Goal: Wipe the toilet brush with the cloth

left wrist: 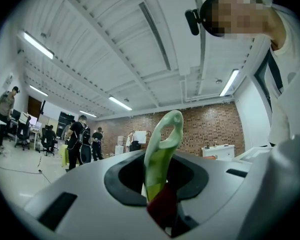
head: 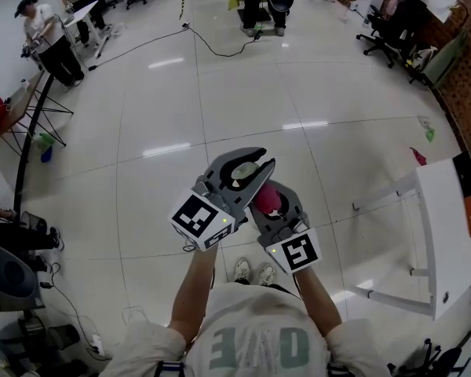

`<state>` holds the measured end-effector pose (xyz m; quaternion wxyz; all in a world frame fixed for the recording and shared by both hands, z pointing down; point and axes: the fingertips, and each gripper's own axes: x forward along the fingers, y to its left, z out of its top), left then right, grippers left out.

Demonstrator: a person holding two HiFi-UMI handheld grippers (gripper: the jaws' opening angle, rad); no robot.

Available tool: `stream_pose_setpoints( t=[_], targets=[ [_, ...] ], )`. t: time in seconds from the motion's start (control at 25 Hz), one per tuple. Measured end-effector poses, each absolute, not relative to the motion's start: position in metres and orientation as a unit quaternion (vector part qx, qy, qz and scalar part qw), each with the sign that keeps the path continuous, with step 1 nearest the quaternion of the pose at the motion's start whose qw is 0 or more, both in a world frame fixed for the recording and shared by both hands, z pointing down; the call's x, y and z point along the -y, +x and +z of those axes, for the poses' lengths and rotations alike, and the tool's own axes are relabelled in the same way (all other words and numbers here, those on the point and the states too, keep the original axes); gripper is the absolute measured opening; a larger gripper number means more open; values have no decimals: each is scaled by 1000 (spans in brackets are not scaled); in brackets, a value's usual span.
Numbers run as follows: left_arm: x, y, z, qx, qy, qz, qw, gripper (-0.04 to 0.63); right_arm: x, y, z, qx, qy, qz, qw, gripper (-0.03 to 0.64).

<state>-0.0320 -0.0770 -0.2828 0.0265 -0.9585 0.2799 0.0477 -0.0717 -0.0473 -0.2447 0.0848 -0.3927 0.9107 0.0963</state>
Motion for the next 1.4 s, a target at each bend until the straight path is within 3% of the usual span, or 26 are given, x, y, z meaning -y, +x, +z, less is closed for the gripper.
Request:
stream_pose_setpoints(
  t=[0.4,0.68,1.12,1.4],
  targets=[
    [80,-45,-280,-304,-950,68,8,89,35,-61,-226,-909,-404,68,78,69],
    [90,-42,-249,-326,-944,47,-11,91,33,0,-169,-879,-476,2,10,69],
    [90,27,-216,-421,-906,30,33,91,21,138,-140,-869,-495,-12,8,69],
    [92,56,-152,-471,-880,28,43,91,25,208,-68,-875,-482,-42,-22,69]
  ],
)
